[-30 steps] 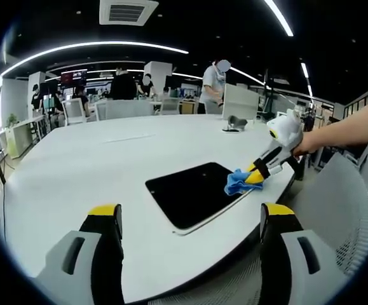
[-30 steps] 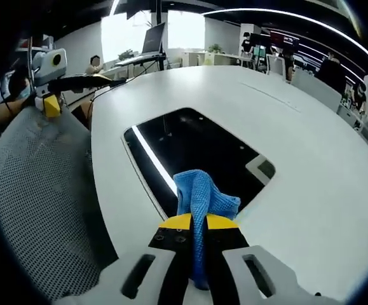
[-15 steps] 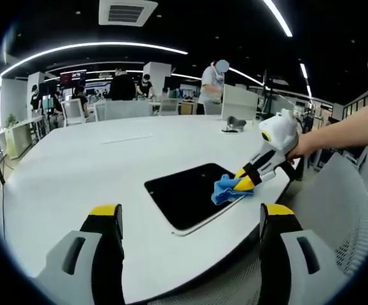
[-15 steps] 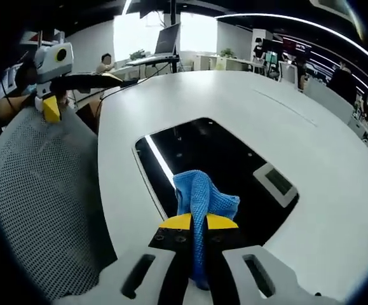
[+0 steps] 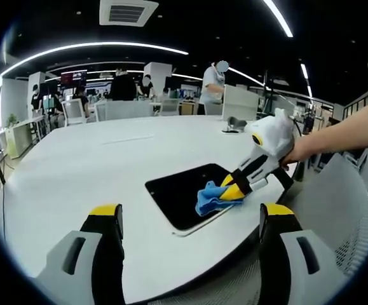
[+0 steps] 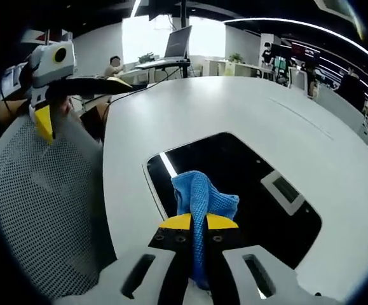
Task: Wipe the mirror surface with the cleaning cloth until all visible marks leave the cleaned area.
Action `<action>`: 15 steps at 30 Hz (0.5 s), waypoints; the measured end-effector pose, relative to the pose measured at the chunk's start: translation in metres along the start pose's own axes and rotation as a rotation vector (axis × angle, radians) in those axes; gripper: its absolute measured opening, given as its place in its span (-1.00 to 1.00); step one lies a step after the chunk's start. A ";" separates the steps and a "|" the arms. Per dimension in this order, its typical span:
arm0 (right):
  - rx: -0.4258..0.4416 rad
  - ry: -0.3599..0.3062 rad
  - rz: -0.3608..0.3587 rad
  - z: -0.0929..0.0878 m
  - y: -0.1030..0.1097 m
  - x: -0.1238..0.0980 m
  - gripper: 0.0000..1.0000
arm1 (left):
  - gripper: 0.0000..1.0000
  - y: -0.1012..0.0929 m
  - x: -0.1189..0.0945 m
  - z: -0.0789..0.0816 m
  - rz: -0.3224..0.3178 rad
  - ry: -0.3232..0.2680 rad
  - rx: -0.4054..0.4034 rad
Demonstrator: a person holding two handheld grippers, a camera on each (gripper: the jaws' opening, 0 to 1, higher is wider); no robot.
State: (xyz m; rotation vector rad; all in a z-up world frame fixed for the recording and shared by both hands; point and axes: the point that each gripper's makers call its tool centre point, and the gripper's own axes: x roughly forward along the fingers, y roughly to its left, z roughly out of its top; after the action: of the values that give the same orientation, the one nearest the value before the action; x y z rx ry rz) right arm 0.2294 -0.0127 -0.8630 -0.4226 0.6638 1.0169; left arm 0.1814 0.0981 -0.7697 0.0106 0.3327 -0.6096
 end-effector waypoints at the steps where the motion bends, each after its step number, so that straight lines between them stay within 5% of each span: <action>1: -0.009 0.003 0.005 0.002 0.002 0.002 -0.99 | 0.75 0.000 0.000 0.000 0.000 -0.002 0.000; 15: -0.028 0.000 0.042 0.030 0.023 0.033 -0.98 | 0.75 0.000 0.000 0.001 0.003 -0.002 -0.001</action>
State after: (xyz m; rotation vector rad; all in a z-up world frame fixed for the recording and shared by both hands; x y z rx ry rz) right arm 0.2303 0.0373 -0.8634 -0.4349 0.6613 1.0669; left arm 0.1820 0.0981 -0.7691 0.0091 0.3309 -0.6063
